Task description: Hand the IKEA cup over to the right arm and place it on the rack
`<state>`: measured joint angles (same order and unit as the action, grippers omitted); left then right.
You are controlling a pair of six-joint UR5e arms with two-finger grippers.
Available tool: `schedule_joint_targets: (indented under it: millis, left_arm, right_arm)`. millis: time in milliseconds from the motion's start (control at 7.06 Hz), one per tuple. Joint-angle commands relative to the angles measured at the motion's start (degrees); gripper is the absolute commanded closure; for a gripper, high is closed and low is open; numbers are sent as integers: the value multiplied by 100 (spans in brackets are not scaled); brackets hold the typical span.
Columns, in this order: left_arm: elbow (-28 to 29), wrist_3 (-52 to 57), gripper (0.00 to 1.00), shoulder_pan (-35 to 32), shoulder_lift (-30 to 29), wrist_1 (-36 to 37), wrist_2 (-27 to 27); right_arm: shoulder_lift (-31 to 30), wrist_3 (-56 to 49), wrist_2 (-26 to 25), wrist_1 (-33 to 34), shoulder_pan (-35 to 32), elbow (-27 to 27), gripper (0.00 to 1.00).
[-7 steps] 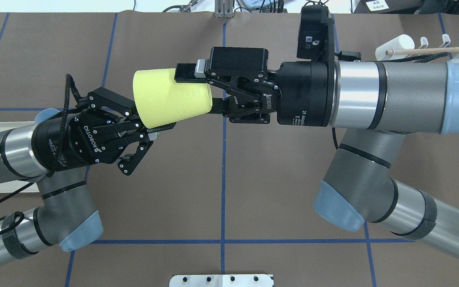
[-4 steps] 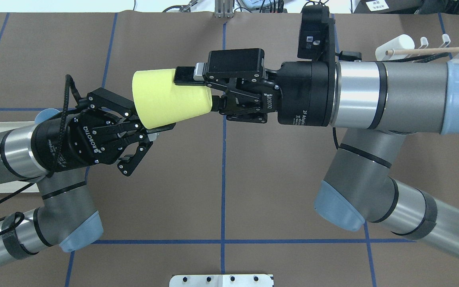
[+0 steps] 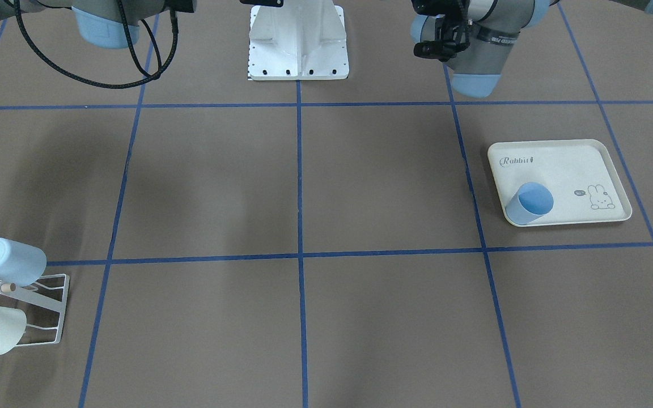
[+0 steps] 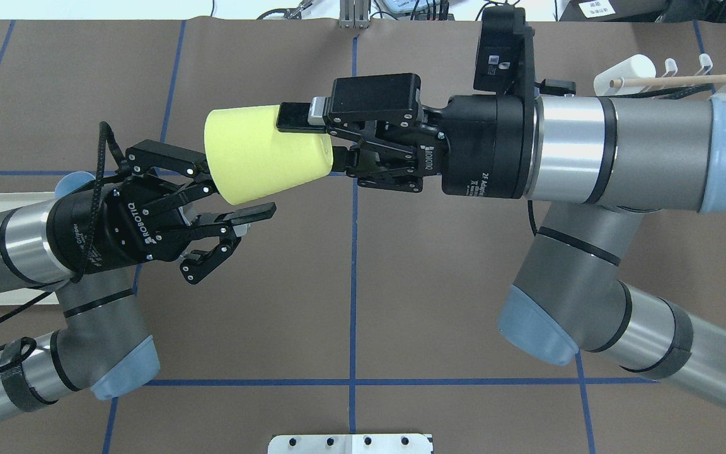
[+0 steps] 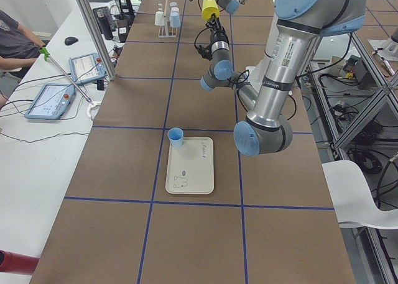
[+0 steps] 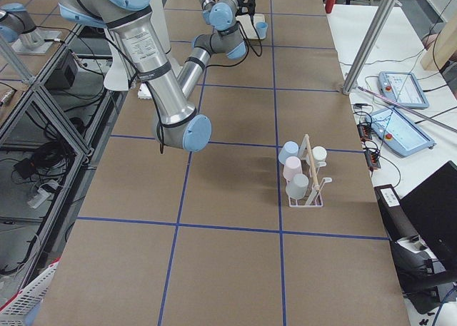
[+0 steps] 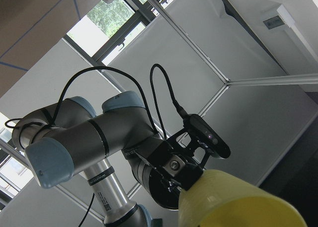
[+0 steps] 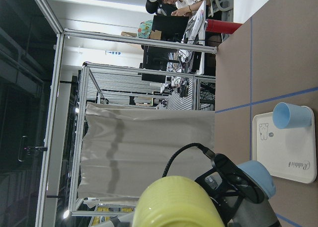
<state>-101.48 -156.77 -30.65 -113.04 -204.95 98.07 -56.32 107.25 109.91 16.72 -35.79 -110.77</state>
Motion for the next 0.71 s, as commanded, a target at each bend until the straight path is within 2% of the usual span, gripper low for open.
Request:
schedule_joint_targets:
  millis: [0,283,567]
  left_arm:
    - [-56,15,0,-55,45,8,-25]
    - [22,293,0,-535,631,87,71]
    - [6,1713,0,-967,1142,908,832]
  right_arm:
    - [-28,16,-5,-28,-7,-15,74]
    - [-203,42,-22,-19,-85,-41,73]
    - [-493,-19,56,364,-663,-24,73]
